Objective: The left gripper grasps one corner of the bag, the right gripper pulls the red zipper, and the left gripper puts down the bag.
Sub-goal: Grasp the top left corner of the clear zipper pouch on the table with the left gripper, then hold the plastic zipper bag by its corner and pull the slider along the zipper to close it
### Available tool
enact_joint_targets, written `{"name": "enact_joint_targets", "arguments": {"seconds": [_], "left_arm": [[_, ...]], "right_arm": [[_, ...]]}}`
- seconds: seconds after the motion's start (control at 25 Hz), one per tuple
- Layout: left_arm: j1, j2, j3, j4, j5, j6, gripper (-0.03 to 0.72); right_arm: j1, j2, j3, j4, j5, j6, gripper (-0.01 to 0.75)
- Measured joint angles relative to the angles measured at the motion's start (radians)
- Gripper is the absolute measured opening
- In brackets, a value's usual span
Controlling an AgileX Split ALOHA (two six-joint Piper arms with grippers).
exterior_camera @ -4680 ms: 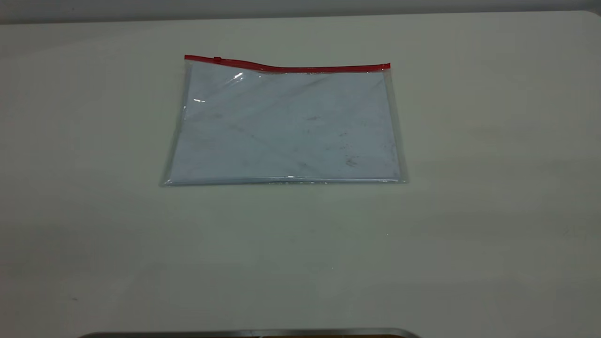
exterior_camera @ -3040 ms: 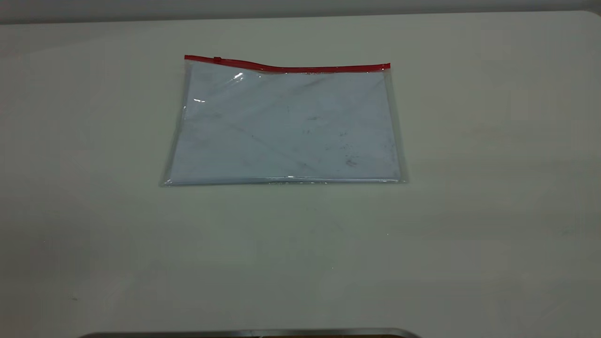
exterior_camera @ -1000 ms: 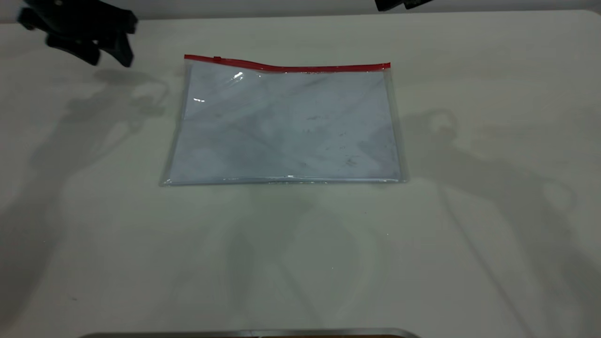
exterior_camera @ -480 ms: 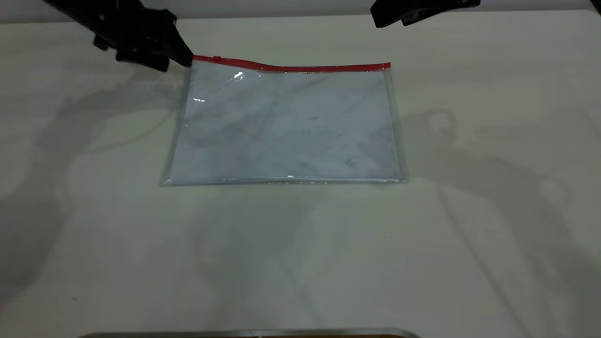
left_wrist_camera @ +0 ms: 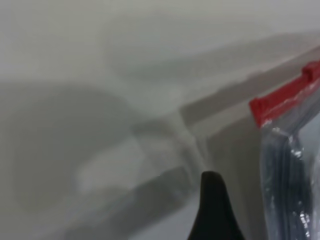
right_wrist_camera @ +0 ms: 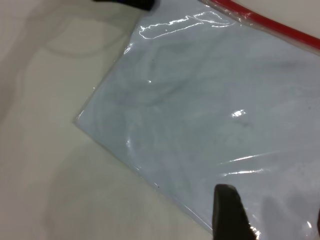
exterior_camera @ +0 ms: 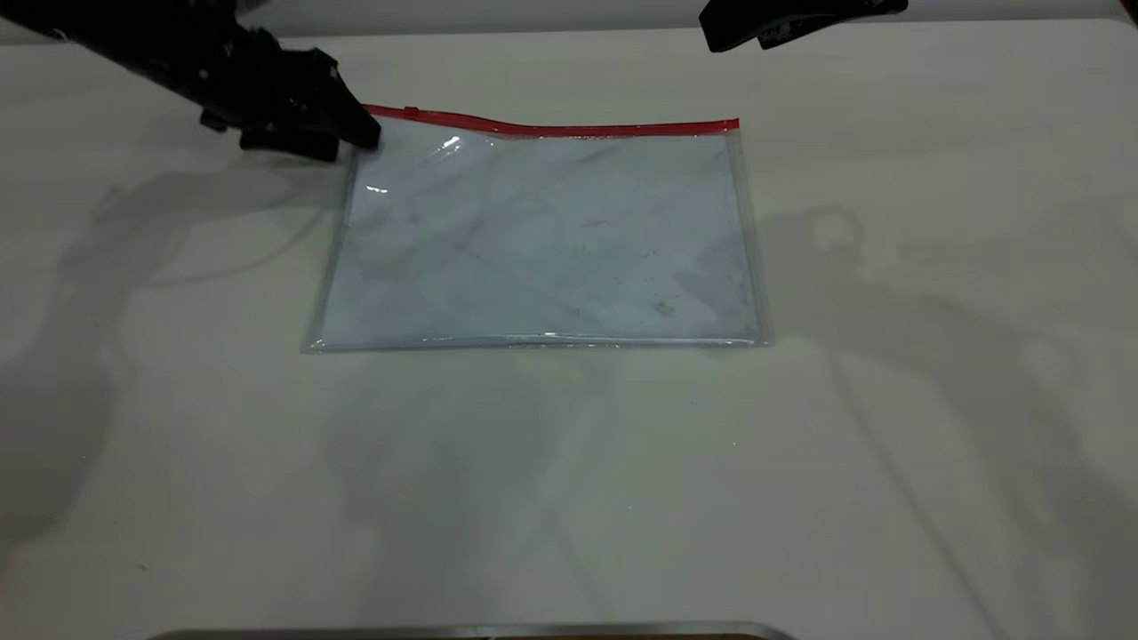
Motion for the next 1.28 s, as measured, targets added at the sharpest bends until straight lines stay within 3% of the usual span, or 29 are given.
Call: {"name": "enact_joint_targets", "arguments": {"seconds": [0.36,0.48,0.6,0.76,0.84,1.16,1.28], "left_arm": [[0.0,0.056,-0.005,-0.2,0.067,0.126,0.586],[0.0,0.06,-0.006,-0.204,0.079,0.154,0.546],[0.0,0.063,-0.006,-0.203,0.087,0.162,0.421],[0.0,0.063,-0.008,-0.202,0.099,0.165,0.142],[0.0,0.062,-0.01,-0.202,0.114,0.188,0.057],[-0.001,-0.025,-0.01,-0.193,0.171,0.503,0.053],[0.0,-0.034,-0.011,-0.186,0.258,0.66,0.053]], "right_arm": [[0.0,0.0,0.0,0.001,0.005,0.0,0.452],[0.0,0.0,0.0,0.002,0.005,0.0,0.452],[0.0,0.0,-0.004,0.005,0.011,0.0,0.451],[0.0,0.022,-0.06,0.004,0.055,-0.025,0.451],[-0.001,0.057,-0.116,-0.003,0.067,-0.04,0.451],[-0.021,0.322,-0.431,0.011,0.199,-0.21,0.451],[-0.021,0.429,-0.55,0.049,0.278,-0.242,0.451]]}}
